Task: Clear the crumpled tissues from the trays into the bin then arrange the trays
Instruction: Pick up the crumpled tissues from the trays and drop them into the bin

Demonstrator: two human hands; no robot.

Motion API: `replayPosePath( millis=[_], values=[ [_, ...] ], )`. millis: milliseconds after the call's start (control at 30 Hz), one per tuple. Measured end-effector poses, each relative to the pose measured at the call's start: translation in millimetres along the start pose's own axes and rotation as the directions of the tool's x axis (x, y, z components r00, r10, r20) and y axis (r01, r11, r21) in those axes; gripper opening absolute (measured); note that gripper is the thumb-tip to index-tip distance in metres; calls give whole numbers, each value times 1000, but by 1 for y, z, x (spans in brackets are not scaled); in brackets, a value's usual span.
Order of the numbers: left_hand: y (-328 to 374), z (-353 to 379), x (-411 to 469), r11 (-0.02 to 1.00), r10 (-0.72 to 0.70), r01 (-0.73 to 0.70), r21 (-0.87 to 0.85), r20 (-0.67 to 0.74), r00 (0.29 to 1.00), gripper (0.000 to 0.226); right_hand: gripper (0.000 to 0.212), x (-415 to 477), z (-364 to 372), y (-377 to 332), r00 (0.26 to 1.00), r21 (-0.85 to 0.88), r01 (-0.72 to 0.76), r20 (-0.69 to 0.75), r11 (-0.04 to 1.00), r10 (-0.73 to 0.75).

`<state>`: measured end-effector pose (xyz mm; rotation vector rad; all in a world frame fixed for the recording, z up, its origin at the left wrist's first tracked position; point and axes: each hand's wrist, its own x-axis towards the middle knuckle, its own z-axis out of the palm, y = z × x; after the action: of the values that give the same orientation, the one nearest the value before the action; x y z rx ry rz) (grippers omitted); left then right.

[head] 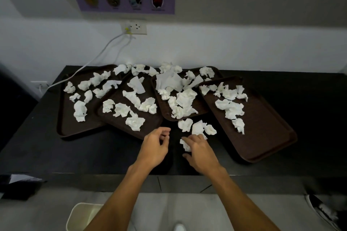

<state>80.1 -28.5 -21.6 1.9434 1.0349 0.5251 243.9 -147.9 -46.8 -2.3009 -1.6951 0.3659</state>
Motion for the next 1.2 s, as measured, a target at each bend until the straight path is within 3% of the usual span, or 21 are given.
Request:
replayPosePath(
  millis=[133,367,500,800,967,1200],
  values=[
    [-7,8,4,1000,-23,23,14,10,1000,30,66,0,13,6,1000,5,-23,-16,1000,24],
    [-10,22,14,999,-36,36,26,30,999,30,40,-1,16,11,997,45,-24,-69,999,27],
    [-6,32,27,999,-2,1,43,19,1000,29,34,2,16,16,996,165,-74,-37,984,81],
    [-4,59,47,933,172,-207,294,142,975,50,15,3,12,29,978,384,-132,-102,914,183],
    [-2,73,61,839,242,-317,442,220,945,59,12,-4,10,36,968,433,-159,-108,887,226],
    [-3,84,62,823,205,-276,497,193,960,55,12,-11,7,46,962,455,-179,-103,872,251]
  ],
)
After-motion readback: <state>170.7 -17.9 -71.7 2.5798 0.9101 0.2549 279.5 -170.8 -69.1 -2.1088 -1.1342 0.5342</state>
